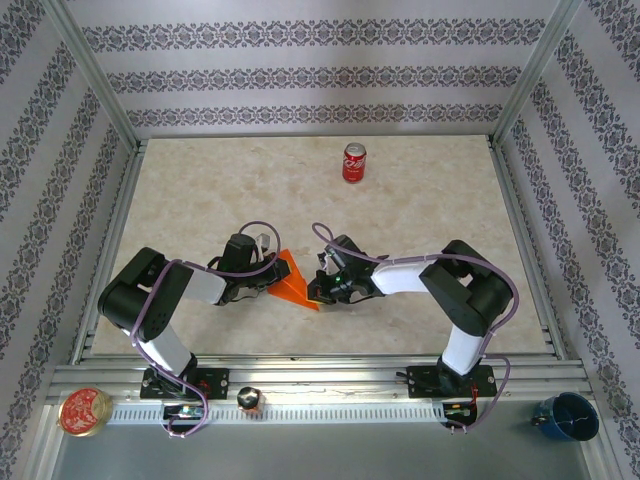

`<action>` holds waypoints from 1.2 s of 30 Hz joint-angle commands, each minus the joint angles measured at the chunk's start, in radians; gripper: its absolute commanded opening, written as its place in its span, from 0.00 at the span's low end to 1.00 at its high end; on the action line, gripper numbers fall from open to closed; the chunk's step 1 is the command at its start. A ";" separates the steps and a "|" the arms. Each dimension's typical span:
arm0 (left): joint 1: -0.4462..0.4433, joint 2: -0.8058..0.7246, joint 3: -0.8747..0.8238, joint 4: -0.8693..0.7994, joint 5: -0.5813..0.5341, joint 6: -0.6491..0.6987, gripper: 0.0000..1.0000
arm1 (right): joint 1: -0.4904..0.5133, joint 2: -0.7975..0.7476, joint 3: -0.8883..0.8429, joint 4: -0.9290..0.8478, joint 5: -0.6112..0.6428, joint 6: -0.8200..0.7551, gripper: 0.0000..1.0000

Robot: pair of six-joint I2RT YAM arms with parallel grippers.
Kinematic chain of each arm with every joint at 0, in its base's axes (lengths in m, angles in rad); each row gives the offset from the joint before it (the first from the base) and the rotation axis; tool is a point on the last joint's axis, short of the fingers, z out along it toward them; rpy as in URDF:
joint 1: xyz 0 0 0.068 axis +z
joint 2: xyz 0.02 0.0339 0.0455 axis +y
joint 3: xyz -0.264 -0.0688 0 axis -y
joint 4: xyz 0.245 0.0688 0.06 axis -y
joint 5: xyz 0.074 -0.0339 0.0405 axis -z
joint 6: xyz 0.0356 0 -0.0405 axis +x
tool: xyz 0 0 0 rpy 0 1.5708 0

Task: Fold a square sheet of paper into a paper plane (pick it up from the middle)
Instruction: Fourth fold the wing at the center of the table.

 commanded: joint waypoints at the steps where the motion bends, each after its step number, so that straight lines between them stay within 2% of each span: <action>1: 0.008 -0.046 0.028 -0.074 0.019 0.003 0.01 | 0.008 0.027 -0.068 -0.077 0.054 -0.013 0.01; 7: -0.031 -0.183 0.112 -0.332 0.004 0.104 0.04 | 0.011 0.024 -0.058 -0.082 0.059 -0.014 0.00; 10: -0.056 -0.212 0.103 -0.385 -0.008 0.092 0.00 | 0.012 0.025 -0.051 -0.084 0.061 -0.008 0.00; 17: -0.134 -0.163 0.073 -0.317 -0.006 0.030 0.00 | 0.014 0.027 -0.053 -0.082 0.060 -0.002 0.00; 23: -0.160 -0.096 0.052 -0.244 -0.016 -0.009 0.00 | 0.015 0.030 -0.051 -0.082 0.055 0.000 0.00; 31: -0.152 -0.048 0.030 -0.289 -0.113 0.032 0.00 | 0.018 0.049 -0.055 -0.082 0.045 -0.003 0.00; 36: -0.122 -0.059 0.023 -0.328 -0.120 0.042 0.00 | 0.020 0.064 -0.055 -0.093 0.044 -0.014 0.00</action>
